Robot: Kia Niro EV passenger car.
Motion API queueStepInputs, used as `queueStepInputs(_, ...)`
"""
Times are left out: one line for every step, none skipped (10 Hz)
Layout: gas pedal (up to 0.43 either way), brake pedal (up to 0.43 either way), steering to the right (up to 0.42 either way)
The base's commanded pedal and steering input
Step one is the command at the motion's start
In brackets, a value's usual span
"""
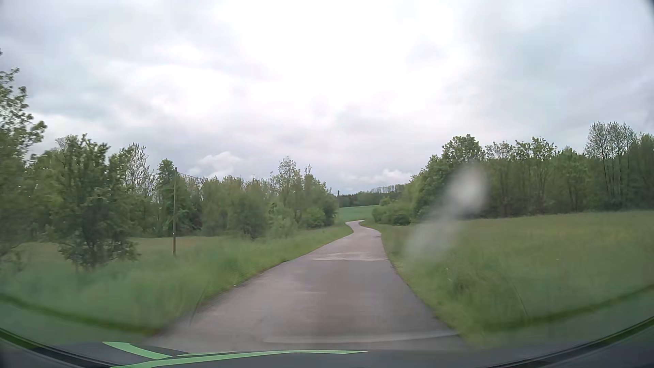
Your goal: Follow the waypoints while adhering to traffic rules and regulations
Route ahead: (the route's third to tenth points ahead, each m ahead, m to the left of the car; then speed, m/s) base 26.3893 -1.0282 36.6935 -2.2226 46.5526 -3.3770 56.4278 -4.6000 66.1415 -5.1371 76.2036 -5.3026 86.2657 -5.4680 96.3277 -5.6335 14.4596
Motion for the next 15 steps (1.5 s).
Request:
queueStepInputs(0.197,0.000,0.034)
queueStepInputs(0.197,0.000,0.034)
queueStepInputs(0.197,0.000,0.034)
queueStepInputs(0.189,0.000,0.034)
queueStepInputs(0.177,0.000,0.034)
queueStepInputs(0.169,0.000,0.034)
queueStepInputs(0.169,0.000,0.033)
queueStepInputs(0.150,0.000,0.031)
queueStepInputs(0.150,0.000,0.028)
queueStepInputs(0.138,0.000,0.026)
queueStepInputs(0.110,0.000,0.023)
queueStepInputs(0.087,0.000,0.018)
queueStepInputs(0.087,0.000,0.014)
queueStepInputs(0.087,0.000,0.011)
queueStepInputs(0.087,0.000,0.009)
